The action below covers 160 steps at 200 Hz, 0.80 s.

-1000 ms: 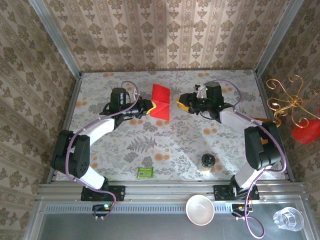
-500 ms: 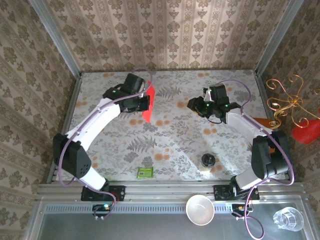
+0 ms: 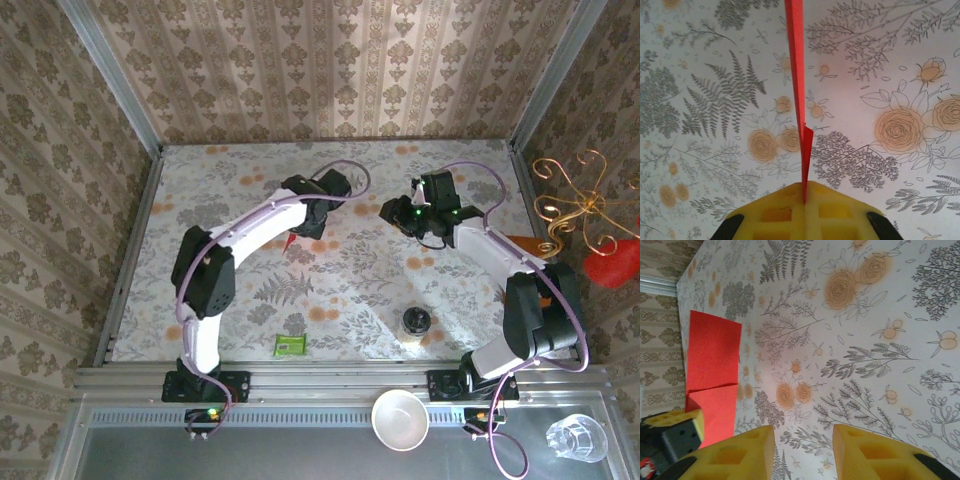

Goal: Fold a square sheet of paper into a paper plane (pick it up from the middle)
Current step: Turn over the paper at the center of the table.

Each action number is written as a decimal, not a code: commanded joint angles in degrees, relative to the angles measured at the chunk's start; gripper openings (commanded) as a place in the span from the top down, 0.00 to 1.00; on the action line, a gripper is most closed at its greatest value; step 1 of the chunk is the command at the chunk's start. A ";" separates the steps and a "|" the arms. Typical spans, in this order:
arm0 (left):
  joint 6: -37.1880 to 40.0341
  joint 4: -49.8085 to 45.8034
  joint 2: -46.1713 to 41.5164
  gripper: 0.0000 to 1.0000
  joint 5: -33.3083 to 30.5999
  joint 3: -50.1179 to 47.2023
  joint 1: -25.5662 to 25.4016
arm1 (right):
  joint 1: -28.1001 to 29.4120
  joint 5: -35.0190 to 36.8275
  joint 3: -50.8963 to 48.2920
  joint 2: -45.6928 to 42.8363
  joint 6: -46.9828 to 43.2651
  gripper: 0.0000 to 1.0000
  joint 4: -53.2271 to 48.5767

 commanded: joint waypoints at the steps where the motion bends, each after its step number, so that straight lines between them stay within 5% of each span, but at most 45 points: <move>1: -3.64 -1.81 3.45 0.91 1.09 2.85 -0.90 | -0.51 1.79 -1.55 -1.77 0.77 0.63 -0.30; 44: -8.70 10.99 3.51 0.81 22.06 -3.22 0.04 | -1.10 3.50 -2.47 -2.21 0.86 0.63 -0.81; 85: -14.18 24.99 -3.46 0.59 39.13 -13.79 6.07 | -0.49 3.97 -0.87 -0.86 -1.06 0.63 -2.91; 160: -20.30 35.32 -19.29 0.42 46.10 -32.79 21.22 | 14.13 5.13 13.73 14.47 -3.62 0.60 -9.65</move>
